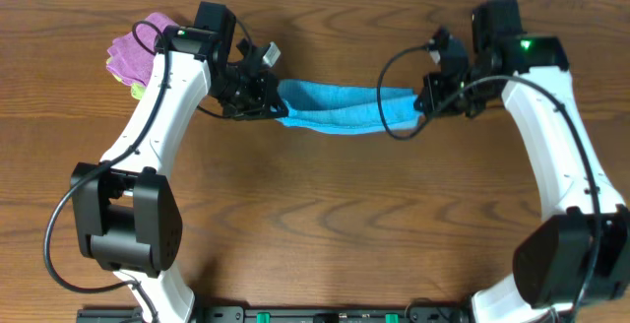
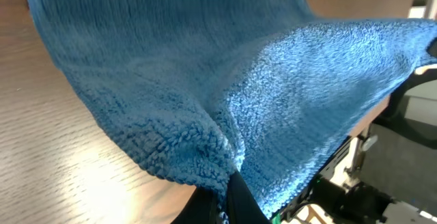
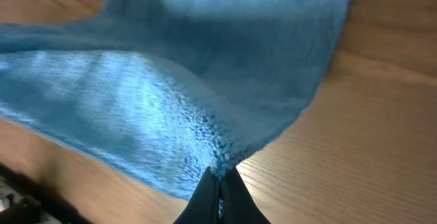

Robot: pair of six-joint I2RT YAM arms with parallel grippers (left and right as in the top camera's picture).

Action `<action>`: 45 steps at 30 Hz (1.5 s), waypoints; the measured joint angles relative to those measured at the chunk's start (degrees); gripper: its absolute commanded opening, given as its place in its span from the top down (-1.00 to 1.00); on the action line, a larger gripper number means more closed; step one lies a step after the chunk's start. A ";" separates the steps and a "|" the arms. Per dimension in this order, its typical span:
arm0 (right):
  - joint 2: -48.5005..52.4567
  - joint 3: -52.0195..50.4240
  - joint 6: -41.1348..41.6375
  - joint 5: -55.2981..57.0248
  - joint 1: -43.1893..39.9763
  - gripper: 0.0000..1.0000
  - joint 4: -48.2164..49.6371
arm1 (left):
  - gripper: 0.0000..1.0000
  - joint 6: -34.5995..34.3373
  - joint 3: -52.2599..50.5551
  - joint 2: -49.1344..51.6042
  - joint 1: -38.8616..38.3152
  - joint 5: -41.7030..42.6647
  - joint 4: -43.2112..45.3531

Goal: Fold the cloth
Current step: 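Lower the folded cloth onto the table with both grippers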

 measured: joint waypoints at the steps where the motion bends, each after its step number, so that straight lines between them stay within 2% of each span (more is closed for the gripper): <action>1: -0.76 -2.21 -0.02 0.02 -0.26 0.97 0.59 | 0.88 0.13 -0.55 0.00 0.00 -0.31 0.00; 14: -13.09 -25.51 1.49 -0.37 -0.74 0.97 5.60 | 0.88 0.48 -13.38 0.11 -1.16 -1.05 -0.61; 19: -14.32 -29.31 2.86 -0.46 -0.74 0.97 7.17 | 0.88 0.46 -13.68 0.11 -1.16 -1.05 0.15; 22: -14.34 -29.35 3.72 -0.35 -0.74 0.97 12.24 | 0.88 0.22 -13.68 0.11 -1.16 -1.09 1.86; 31: -13.73 -29.35 5.97 2.32 -0.74 0.97 28.55 | 0.88 -6.95 -13.92 0.11 -1.14 -1.84 17.77; 37: -6.36 -29.33 7.04 3.06 -0.74 0.97 37.77 | 0.88 -11.87 -13.99 0.11 -1.14 -4.94 29.49; 45: -0.59 -29.35 8.28 3.02 -0.74 0.97 46.18 | 0.88 -14.88 -14.01 0.70 -1.16 -9.05 38.38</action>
